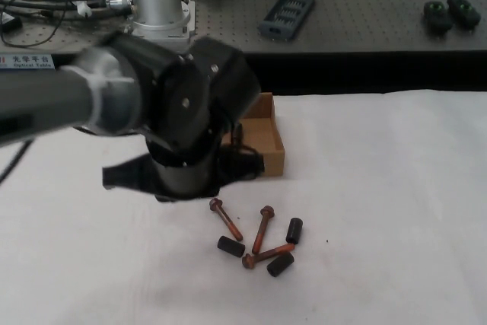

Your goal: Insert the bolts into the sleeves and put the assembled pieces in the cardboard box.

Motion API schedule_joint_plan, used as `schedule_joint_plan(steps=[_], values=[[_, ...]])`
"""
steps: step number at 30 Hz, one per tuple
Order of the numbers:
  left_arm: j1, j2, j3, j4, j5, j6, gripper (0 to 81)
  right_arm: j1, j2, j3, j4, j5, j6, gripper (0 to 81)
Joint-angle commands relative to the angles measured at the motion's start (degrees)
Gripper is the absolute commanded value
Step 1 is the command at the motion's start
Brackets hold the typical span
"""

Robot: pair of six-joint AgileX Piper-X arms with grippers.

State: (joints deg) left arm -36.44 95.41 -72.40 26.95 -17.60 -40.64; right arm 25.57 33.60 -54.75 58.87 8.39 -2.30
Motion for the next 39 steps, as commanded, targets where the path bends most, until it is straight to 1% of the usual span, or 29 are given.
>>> schedule_joint_plan(steps=[1, 4, 9, 20, 22, 25, 27, 29, 32, 36, 39], values=[[0.5, -0.7, -0.1, 0.9, -0.7, -1.1, 0.6, -0.3, -0.4, -0.2, 0.0, 0.1, 0.1, 3.8], [2.4, -1.5, -0.1, 1.3, 2.6, -4.0, 0.6, -0.3, -0.4, -0.2, 0.0, 0.1, 1.9, 3.8], [4.7, -2.2, -0.1, 3.5, 5.4, -7.2, 0.6, -0.3, -0.4, -0.2, 0.0, 0.1, 6.6, 3.8], [4.8, -4.9, -0.1, 2.7, 5.8, -6.7, 0.6, -0.3, -0.4, -0.2, -1.9, 0.1, 7.7, 3.8], [4.8, -5.6, -0.1, 1.9, 5.3, -5.3, 0.6, -0.3, -0.4, -0.2, -3.5, 0.1, 7.7, 3.8], [4.8, -7.3, -0.1, 1.1, 3.0, -2.4, 0.6, -0.3, -0.4, -0.2, -5.6, 0.1, 7.7, 3.8], [4.8, -9.0, -0.1, 0.3, 1.0, 2.4, 0.6, -0.3, -0.4, -0.2, -6.7, 0.1, 7.7, 3.8], [4.8, -10.7, -0.1, -1.2, 0.7, 8.6, 0.6, -0.3, 0.0, -0.2, -7.0, -0.5, 7.7, 3.8], [4.7, -13.5, -0.1, -5.3, 2.3, 16.2, 0.6, -0.3, 1.7, -0.2, -7.0, -3.2, 7.7, 3.8], [4.7, -17.3, -0.1, -12.7, 7.2, 21.8, 0.6, -0.3, 4.2, -0.2, -7.6, -8.4, 7.7, 3.8], [4.7, -20.0, -0.1, -15.8, 10.3, 23.4, 0.6, -0.3, 5.5, -0.2, -10.8, -9.4, 7.7, 3.8]])
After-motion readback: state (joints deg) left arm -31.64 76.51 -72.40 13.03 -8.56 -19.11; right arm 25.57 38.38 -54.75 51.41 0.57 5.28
